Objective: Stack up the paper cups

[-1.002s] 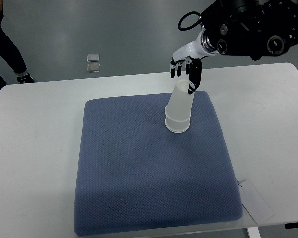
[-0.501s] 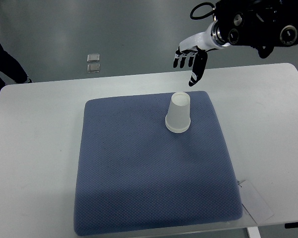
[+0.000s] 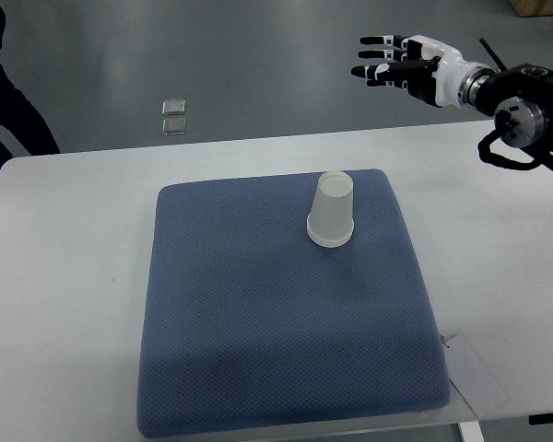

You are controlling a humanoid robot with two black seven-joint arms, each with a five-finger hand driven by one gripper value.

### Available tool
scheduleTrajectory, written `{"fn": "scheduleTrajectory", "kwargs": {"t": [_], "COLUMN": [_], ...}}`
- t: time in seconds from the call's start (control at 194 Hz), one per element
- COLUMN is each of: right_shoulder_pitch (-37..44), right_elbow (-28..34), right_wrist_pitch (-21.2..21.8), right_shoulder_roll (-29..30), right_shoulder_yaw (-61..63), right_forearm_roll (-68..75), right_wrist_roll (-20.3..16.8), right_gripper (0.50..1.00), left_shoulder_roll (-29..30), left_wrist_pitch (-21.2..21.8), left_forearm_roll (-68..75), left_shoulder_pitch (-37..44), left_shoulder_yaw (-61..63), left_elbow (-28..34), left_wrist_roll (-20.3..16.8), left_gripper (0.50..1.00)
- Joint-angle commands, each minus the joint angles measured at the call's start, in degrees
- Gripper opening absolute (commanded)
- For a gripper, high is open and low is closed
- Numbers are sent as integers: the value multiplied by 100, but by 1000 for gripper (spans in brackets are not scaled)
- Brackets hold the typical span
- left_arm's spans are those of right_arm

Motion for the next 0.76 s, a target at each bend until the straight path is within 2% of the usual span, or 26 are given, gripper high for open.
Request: {"fn": "scheduleTrajectory", "kwargs": {"t": [0.0, 0.026, 0.031, 0.062, 0.207, 0.423, 0.759], "right_shoulder_pitch": [-701, -701, -1066, -1272, -1870, -2239, -2450], "right_elbow": [-141, -141, -149, -167, -343, -624, -773], "right_wrist_pitch": [30, 30, 56, 56, 127, 619, 777], "right_shoulder_roll": [176, 176, 342, 466, 950, 1249, 1363], "right_shoulder_yaw": [924, 924, 1403, 1653, 2348, 2840, 3078], "right_forearm_roll": [123, 123, 167, 167, 167, 167, 167], "right_wrist_roll": [214, 214, 292, 319, 442, 609, 732], "right_gripper": [825, 825, 825, 825, 842, 844, 844], "left_shoulder_roll": [0, 0, 0, 0, 0, 0, 0], "left_wrist_pitch": [-9, -9, -9, 0, 0, 0, 0], "left_forearm_roll": [-1, -1, -1, -1, -1, -1, -1], "left_shoulder_pitch": [-1, -1, -1, -1, -1, -1, 8], "left_shoulder_yaw": [7, 7, 7, 7, 7, 15, 15], "left_elbow": [0, 0, 0, 0, 0, 0, -9], "left_wrist_roll": [0, 0, 0, 0, 0, 0, 0], "left_gripper": [1000, 1000, 1000, 1000, 1000, 1000, 1000]}}
